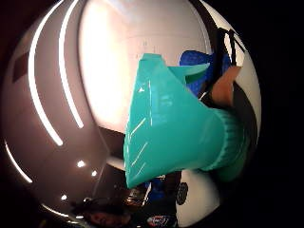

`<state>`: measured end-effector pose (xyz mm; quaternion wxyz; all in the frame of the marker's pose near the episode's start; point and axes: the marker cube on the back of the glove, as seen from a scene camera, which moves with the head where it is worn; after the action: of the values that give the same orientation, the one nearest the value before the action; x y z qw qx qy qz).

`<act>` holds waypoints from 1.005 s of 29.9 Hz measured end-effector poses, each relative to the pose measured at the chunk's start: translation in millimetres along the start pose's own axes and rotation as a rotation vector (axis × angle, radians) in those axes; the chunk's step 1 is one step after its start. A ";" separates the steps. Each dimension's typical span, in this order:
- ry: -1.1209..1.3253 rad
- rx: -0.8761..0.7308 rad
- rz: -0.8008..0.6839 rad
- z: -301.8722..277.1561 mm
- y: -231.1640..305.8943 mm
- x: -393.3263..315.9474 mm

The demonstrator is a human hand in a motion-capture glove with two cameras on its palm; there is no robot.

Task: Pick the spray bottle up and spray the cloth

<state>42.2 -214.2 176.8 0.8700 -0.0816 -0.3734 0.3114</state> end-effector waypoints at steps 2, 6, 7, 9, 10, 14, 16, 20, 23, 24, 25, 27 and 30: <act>0.023 -0.027 0.020 0.7 0.0 1.4; 0.055 -0.076 0.056 4.2 -0.5 4.0; 0.059 -0.082 0.065 4.8 -0.8 4.9; 0.062 -0.087 0.083 5.2 -1.3 7.7; 0.064 -0.088 0.092 5.1 -1.4 9.7; 0.080 -0.104 0.129 4.8 0.7 21.3; 0.090 -0.128 0.142 6.0 3.0 28.8; 0.135 -0.173 0.143 8.4 9.7 41.7; 0.184 -0.185 0.132 6.6 13.9 47.5; 0.201 -0.187 0.127 5.4 15.1 48.7; 0.216 -0.189 0.123 4.1 16.2 49.6; 0.244 -0.191 0.115 1.0 18.8 50.2; 0.286 -0.194 0.100 -5.2 25.5 48.1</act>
<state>58.9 -164.5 192.4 0.8857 -0.2271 -0.2698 0.3019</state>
